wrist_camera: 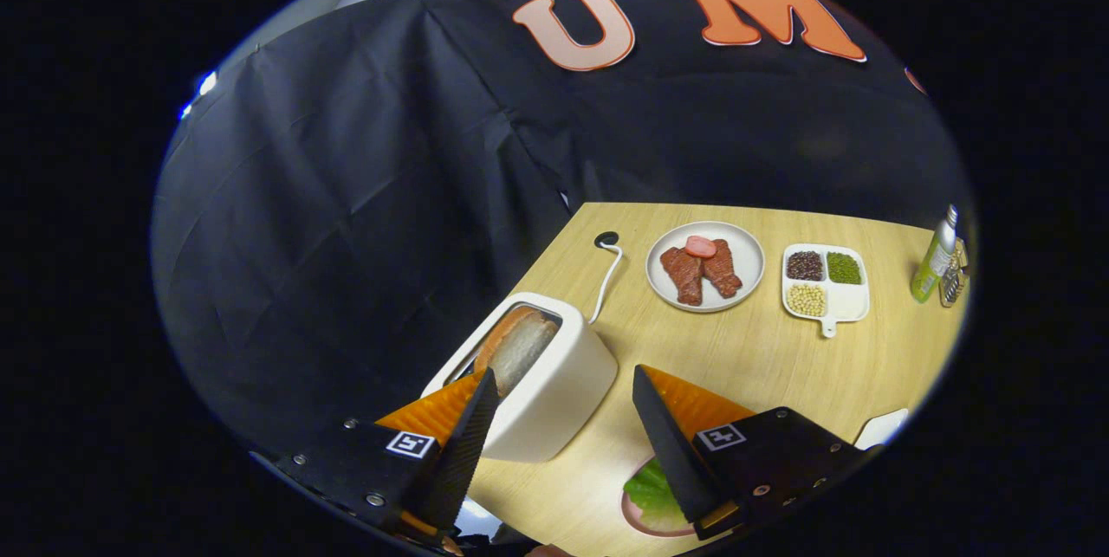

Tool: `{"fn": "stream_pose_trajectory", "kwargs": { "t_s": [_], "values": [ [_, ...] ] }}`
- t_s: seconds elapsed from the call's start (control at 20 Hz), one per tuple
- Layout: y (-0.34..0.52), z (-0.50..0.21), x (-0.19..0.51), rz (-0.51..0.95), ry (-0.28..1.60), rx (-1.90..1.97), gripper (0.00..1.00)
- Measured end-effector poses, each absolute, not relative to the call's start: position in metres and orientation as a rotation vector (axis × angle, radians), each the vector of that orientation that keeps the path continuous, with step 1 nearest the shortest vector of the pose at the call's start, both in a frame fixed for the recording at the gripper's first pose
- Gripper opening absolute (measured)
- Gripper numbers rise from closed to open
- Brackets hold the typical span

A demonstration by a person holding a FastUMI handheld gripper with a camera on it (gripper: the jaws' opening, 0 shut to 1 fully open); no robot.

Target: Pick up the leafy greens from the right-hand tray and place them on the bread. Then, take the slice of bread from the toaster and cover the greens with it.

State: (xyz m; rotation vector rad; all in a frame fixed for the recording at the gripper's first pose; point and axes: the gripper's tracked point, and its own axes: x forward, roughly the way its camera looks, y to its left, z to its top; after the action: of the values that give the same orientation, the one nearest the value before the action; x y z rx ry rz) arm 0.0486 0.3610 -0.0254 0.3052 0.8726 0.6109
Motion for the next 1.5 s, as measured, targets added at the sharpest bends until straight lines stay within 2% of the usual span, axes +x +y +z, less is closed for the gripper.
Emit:
{"fn": "stream_pose_trajectory", "kwargs": {
  "t_s": [0.85,1.5],
  "values": [
    [0.456,-0.05,0.065,0.623,1.115,0.247,0.94],
    [0.463,-0.081,0.069,0.584,1.194,0.224,0.53]
  ]
}}
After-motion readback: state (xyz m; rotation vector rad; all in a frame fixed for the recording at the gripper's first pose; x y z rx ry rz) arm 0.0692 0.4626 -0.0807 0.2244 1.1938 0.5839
